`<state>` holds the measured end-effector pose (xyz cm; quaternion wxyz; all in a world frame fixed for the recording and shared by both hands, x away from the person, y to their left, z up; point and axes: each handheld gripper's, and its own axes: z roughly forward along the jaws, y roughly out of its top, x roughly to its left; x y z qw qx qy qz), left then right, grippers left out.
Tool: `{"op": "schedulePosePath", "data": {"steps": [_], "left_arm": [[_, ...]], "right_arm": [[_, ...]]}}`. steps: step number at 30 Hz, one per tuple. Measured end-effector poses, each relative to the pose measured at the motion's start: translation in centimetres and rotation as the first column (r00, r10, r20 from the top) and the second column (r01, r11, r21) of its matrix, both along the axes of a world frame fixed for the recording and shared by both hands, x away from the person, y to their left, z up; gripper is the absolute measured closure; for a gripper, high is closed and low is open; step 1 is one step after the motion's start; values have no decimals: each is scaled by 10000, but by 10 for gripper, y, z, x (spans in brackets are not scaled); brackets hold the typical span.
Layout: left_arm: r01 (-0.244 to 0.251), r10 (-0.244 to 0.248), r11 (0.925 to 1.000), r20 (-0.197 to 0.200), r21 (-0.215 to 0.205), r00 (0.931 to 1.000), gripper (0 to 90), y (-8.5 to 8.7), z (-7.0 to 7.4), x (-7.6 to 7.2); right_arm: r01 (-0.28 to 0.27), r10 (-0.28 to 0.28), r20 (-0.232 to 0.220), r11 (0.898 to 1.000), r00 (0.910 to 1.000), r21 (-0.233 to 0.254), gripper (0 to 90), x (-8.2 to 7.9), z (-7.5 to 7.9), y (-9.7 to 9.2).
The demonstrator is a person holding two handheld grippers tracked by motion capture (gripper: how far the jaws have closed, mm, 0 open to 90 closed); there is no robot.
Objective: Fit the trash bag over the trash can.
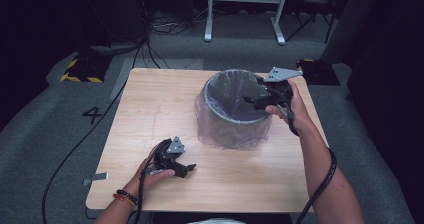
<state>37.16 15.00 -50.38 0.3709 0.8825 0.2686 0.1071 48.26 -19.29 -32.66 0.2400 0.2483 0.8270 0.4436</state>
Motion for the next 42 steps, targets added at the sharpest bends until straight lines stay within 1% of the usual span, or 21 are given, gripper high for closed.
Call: {"op": "schedulePosePath", "data": {"steps": [10, 19, 24, 26, 31, 35, 39, 42], "left_arm": [[-3, 3, 10000, 1, -3, 10000, 148, 0, 0, 0], [-3, 3, 10000, 0, -2, 10000, 148, 0, 0, 0], [-1, 1, 10000, 3, -1, 10000, 147, 0, 0, 0], [-3, 3, 10000, 2, -2, 10000, 148, 0, 0, 0], [-4, 4, 10000, 2, -2, 10000, 148, 0, 0, 0], [-9, 9, 10000, -3, 1, 10000, 147, 0, 0, 0], [-2, 2, 10000, 1, -1, 10000, 148, 0, 0, 0], [-5, 5, 10000, 2, -4, 10000, 148, 0, 0, 0]], "right_arm": [[-144, 136, -212, 9991, 9997, -398, 184, 3, -4, 8], [-263, 234, -413, 9971, 9989, -708, 184, 3, -7, 10], [-363, 324, -527, 9965, 9981, -750, 184, 2, -7, 11], [-389, 338, -586, 9953, 9977, -886, 184, 3, -7, 11], [-356, 244, -901, 9915, 9956, -1251, 184, 4, -6, 13], [-280, 130, -1058, 9896, 9943, -1412, 183, 5, -6, 14], [-203, -27, -1387, 9863, 9903, -1639, 163, 7, -6, 16], [-166, -121, -1526, 9826, 9882, -1851, 156, 8, -5, 17]]}}
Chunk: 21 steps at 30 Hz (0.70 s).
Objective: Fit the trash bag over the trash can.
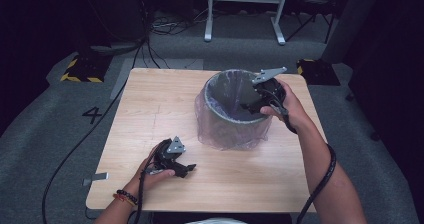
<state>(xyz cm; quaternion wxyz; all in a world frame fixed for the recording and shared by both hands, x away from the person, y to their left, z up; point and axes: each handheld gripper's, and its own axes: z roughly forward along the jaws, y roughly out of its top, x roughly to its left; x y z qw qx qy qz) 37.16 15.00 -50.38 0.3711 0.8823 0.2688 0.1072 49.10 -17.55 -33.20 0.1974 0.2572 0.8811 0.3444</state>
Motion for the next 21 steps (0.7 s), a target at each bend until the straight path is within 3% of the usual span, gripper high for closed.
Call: {"op": "schedulePosePath", "data": {"steps": [6, 21], "left_arm": [[0, 0, 10000, -1, 2, 10000, 148, 0, 0, 0], [1, -1, 10000, -1, 0, 10000, 147, 0, 0, 0]], "right_arm": [[109, -120, -307, 9993, 9995, -358, 151, 1, 0, 2], [45, -98, -457, 9934, 9989, -1150, 148, 5, -1, 7]]}}
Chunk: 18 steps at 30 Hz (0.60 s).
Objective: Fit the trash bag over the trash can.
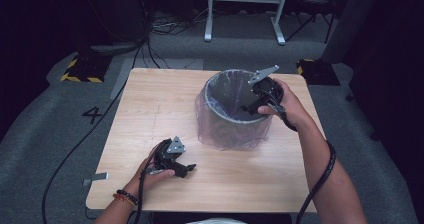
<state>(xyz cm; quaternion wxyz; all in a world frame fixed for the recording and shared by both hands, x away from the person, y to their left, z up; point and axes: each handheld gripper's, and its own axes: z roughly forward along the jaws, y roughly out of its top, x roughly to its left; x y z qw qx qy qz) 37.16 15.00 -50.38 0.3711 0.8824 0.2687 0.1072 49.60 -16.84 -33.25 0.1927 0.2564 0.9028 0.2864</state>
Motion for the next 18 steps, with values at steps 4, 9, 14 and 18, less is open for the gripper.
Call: {"op": "schedulePosePath", "data": {"steps": [4, 9, 14, 18], "left_arm": [[0, 0, 10000, -1, -1, 10000, 148, 0, 0, 0], [-6, 6, 10000, -6, 4, 10000, 148, 0, 0, 0], [0, 0, 10000, -1, -1, 10000, 148, 0, 0, 0], [0, 0, 10000, -1, -2, 10000, 148, 0, 0, 0]], "right_arm": [[-14, 14, -10, 9999, 10000, -153, 148, 0, 0, 2], [-46, 45, -36, 9997, 10000, -260, 148, 0, 0, 2], [-25, 22, -76, 9992, 10000, -395, 153, 0, 0, 3], [-54, 54, 1, 9989, 10000, -469, 162, -1, 0, 4]]}}
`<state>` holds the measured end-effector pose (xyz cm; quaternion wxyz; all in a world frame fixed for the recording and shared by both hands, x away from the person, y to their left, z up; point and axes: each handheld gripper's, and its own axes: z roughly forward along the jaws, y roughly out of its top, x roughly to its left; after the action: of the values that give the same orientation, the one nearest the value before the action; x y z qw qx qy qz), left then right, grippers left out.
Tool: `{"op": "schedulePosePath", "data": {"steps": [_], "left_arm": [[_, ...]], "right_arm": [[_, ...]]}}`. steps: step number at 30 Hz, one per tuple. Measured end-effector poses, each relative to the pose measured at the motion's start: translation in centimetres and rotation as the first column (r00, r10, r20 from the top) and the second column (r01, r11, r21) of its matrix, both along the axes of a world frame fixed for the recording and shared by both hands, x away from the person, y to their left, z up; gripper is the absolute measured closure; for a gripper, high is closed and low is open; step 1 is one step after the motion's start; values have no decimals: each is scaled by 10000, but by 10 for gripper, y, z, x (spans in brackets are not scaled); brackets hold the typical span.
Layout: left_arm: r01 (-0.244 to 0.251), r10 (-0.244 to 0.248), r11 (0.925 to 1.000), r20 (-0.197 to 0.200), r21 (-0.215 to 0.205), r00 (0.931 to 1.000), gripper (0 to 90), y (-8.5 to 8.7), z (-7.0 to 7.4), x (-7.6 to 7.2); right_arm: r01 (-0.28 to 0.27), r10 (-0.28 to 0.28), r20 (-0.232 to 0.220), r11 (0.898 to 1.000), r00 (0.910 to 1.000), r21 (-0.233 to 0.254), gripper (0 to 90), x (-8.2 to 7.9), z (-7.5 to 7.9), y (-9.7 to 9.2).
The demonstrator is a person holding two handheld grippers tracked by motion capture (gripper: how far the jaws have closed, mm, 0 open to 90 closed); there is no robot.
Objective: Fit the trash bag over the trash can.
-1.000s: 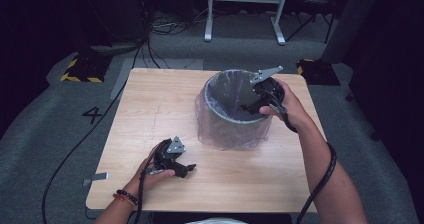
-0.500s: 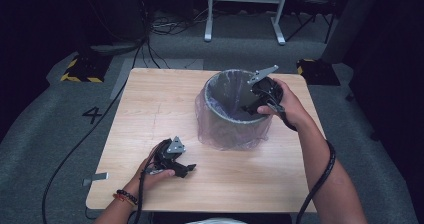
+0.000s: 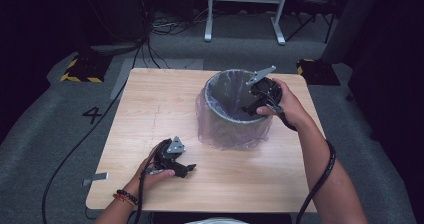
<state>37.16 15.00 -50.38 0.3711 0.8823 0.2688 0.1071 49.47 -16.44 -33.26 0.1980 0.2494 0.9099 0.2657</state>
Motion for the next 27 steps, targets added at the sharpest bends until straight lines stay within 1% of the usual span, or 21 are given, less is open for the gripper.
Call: {"op": "schedulePosePath", "data": {"steps": [3, 6, 8, 11, 16, 19, 21, 24, 27], "left_arm": [[-1, 1, 10000, 1, 1, 10000, 148, 0, 0, 0], [1, -1, 10000, 0, 2, 10000, 147, 0, 0, 0], [1, -1, 10000, 0, 2, 10000, 148, 0, 0, 0], [-7, 7, 10000, -5, 3, 10000, 148, 0, 0, 0], [0, 0, 10000, 2, 2, 10000, 148, 0, 0, 0], [1, -1, 10000, 1, 3, 10000, 148, 0, 0, 0], [0, 0, 10000, 0, 4, 10000, 148, 0, 0, 0], [0, 0, 10000, 1, 2, 10000, 148, 0, 0, 0], [1, -1, 10000, 0, 4, 10000, 148, 0, 0, 0]], "right_arm": [[-48, 46, 222, 9999, 9997, 95, 161, -1, 0, 1], [-47, 39, 302, 9996, 9995, 273, 160, -2, 2, 1], [-49, 40, 337, 9997, 9994, 258, 160, -3, 2, 2], [-43, 34, 268, 9994, 9996, 346, 159, -4, 3, 1], [-35, 20, 275, 9985, 9996, 543, 159, -5, 4, 0], [-21, 10, 121, 9959, 9999, 907, 160, -6, 4, -2], [-45, 30, 154, 9953, 9999, 964, 160, -6, 5, -3], [-65, 47, 160, 9930, 9999, 1175, 160, -8, 7, -5], [-138, 110, 229, 9922, 9997, 1237, 159, -10, 8, -6]]}}
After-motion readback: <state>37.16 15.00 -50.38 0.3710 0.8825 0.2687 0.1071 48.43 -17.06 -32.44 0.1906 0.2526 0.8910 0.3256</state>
